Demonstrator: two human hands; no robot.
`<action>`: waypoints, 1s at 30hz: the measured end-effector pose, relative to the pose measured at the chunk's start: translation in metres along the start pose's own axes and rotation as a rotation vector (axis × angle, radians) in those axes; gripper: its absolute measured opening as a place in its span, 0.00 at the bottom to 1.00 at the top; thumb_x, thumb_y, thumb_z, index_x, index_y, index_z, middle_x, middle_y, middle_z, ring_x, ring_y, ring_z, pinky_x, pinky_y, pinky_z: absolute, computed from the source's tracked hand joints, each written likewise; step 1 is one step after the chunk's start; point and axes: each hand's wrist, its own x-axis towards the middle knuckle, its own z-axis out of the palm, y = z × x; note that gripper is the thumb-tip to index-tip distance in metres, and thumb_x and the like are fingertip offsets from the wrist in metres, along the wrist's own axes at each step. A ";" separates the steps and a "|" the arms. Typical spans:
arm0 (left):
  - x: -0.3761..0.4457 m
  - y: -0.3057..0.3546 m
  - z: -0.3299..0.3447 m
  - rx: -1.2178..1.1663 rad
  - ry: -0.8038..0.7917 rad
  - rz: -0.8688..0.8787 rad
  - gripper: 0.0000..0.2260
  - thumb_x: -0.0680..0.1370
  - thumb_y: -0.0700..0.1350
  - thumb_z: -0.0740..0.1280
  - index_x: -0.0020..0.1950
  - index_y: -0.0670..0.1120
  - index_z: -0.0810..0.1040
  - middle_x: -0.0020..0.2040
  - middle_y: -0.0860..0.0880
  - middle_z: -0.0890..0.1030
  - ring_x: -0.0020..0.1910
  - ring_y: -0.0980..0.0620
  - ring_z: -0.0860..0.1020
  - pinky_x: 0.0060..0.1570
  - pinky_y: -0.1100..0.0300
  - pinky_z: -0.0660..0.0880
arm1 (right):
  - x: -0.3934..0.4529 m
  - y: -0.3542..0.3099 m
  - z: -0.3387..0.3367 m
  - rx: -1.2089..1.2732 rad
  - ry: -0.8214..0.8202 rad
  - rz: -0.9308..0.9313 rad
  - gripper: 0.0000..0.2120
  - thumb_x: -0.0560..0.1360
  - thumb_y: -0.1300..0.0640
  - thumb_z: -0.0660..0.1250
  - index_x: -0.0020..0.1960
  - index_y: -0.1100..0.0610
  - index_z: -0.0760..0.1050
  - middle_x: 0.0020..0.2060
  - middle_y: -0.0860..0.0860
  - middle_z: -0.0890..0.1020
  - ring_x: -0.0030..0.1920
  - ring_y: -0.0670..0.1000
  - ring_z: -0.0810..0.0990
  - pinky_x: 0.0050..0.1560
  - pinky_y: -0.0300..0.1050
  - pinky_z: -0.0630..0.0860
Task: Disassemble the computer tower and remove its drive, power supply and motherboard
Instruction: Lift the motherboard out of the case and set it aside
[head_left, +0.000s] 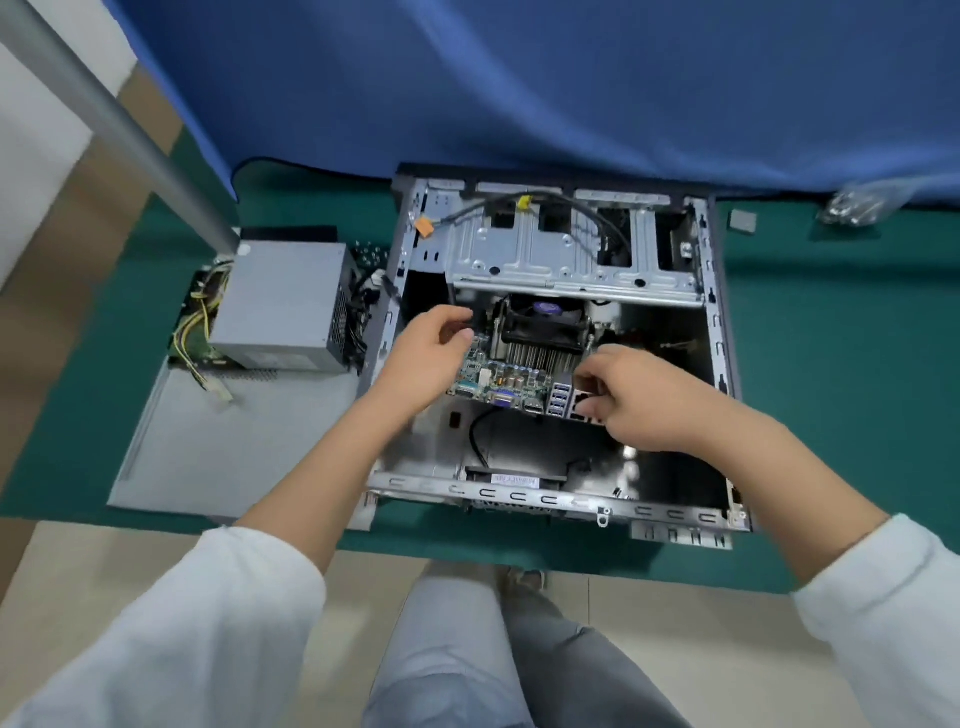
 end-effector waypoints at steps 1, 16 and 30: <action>0.002 0.004 -0.005 -0.002 -0.037 0.010 0.15 0.80 0.45 0.62 0.67 0.46 0.72 0.63 0.49 0.75 0.59 0.54 0.74 0.55 0.65 0.67 | -0.002 -0.004 -0.006 0.004 -0.021 0.003 0.09 0.77 0.54 0.64 0.56 0.56 0.73 0.50 0.49 0.72 0.52 0.53 0.74 0.54 0.48 0.73; 0.037 0.019 -0.003 0.728 -0.667 0.222 0.52 0.62 0.75 0.65 0.76 0.46 0.57 0.72 0.44 0.64 0.70 0.45 0.65 0.67 0.52 0.65 | -0.014 -0.040 -0.034 0.130 -0.317 -0.049 0.10 0.74 0.45 0.68 0.50 0.50 0.76 0.38 0.44 0.78 0.36 0.43 0.74 0.39 0.40 0.71; 0.029 0.013 0.004 0.849 -0.602 0.413 0.52 0.59 0.77 0.63 0.72 0.45 0.63 0.63 0.47 0.71 0.64 0.48 0.69 0.63 0.50 0.71 | 0.041 0.000 -0.021 0.281 -0.298 0.113 0.39 0.73 0.44 0.69 0.76 0.51 0.51 0.69 0.51 0.65 0.66 0.52 0.70 0.65 0.48 0.68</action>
